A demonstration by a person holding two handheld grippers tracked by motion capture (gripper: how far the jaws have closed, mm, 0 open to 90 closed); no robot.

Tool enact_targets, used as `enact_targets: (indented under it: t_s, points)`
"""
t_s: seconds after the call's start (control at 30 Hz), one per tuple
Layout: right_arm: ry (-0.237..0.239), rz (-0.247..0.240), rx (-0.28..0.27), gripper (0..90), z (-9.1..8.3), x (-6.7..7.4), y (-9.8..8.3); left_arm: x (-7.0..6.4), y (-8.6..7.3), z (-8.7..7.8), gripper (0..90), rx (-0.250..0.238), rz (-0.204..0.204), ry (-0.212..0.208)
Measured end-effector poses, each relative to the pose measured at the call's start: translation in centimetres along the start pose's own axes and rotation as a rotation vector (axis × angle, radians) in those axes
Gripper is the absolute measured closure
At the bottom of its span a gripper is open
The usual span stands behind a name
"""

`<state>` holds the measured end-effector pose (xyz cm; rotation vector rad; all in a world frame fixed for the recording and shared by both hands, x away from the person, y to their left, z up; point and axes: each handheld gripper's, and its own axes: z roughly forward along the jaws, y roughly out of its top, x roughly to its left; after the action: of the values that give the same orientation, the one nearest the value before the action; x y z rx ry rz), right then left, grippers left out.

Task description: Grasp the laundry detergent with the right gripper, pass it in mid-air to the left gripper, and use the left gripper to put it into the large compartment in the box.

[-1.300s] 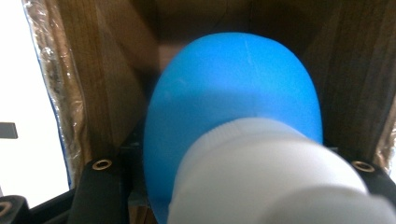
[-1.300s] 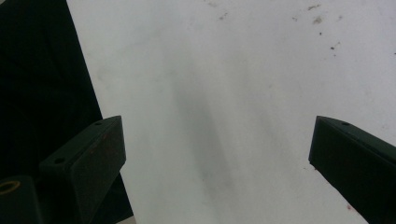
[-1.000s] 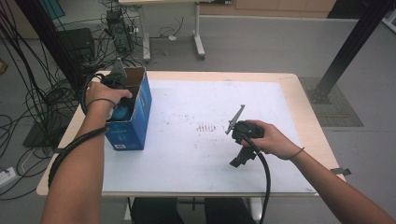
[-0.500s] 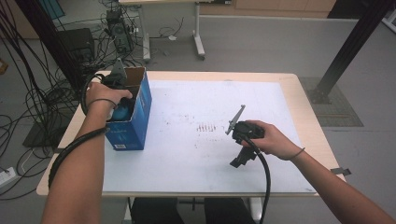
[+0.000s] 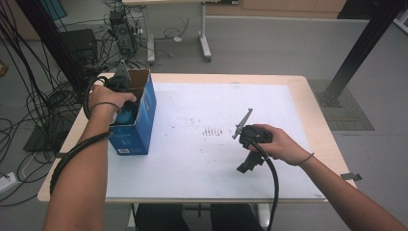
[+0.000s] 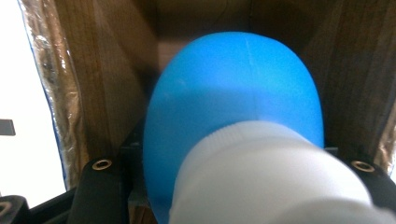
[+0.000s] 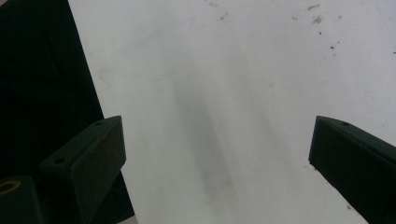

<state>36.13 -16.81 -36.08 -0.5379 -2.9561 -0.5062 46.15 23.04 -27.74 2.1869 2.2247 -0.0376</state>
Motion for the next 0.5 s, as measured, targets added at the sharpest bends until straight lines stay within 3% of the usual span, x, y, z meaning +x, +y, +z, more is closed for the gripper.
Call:
enact_targets:
  t_s: [0.5]
  points:
    - [0.002,0.008,-0.001,3.6,-0.05,-0.03,-0.06,-0.08,-0.04,0.02,37.9,-0.001,-0.002,0.004]
